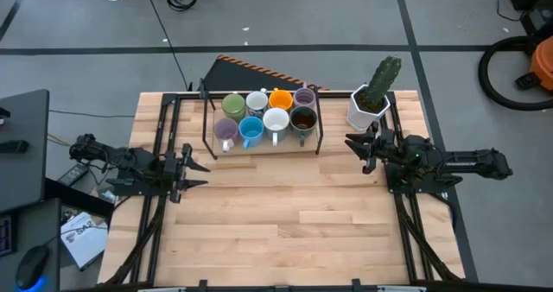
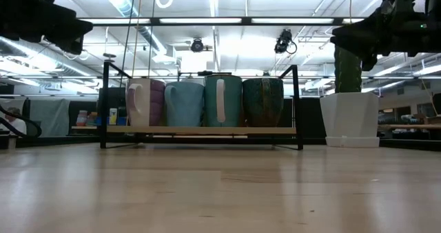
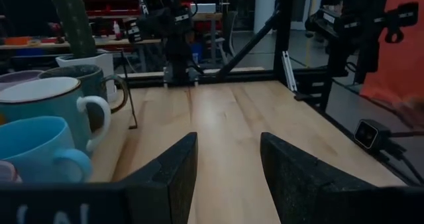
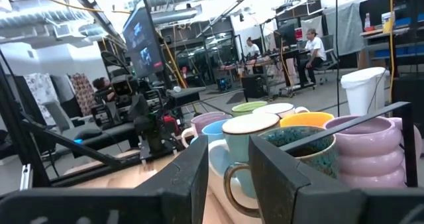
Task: Place coffee mugs
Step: Return to Home Position
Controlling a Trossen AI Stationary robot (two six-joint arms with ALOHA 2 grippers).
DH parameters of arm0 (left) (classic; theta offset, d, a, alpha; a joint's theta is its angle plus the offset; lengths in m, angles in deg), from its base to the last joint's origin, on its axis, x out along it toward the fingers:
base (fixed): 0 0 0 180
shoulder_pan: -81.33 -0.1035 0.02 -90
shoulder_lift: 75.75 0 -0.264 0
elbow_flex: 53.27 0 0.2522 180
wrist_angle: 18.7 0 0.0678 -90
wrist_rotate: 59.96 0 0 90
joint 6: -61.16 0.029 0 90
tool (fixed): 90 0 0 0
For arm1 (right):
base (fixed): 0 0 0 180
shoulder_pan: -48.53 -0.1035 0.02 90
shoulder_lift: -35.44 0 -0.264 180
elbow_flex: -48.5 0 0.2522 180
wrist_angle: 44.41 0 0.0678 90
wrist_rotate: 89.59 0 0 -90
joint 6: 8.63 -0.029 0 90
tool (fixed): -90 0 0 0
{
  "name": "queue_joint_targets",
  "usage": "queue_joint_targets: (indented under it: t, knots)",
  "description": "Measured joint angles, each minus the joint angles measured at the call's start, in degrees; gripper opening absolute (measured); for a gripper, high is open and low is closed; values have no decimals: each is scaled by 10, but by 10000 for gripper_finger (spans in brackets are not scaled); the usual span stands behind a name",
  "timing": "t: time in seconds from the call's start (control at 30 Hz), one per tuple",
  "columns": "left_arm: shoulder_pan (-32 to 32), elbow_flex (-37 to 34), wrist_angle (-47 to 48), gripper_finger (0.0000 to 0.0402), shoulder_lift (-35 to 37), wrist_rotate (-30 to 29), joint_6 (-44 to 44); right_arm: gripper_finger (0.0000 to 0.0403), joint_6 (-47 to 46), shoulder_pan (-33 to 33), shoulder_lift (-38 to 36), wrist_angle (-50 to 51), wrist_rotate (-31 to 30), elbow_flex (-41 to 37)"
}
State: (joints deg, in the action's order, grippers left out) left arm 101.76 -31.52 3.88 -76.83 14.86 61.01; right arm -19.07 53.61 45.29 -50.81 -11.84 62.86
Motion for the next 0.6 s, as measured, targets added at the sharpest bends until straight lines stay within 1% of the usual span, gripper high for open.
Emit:
queue_joint_targets:
  t: [0.6]
  knots:
    - [0, 0, 0, 172, 0, 0, -7, 114, 1, 0, 0, 1, 0, 0]
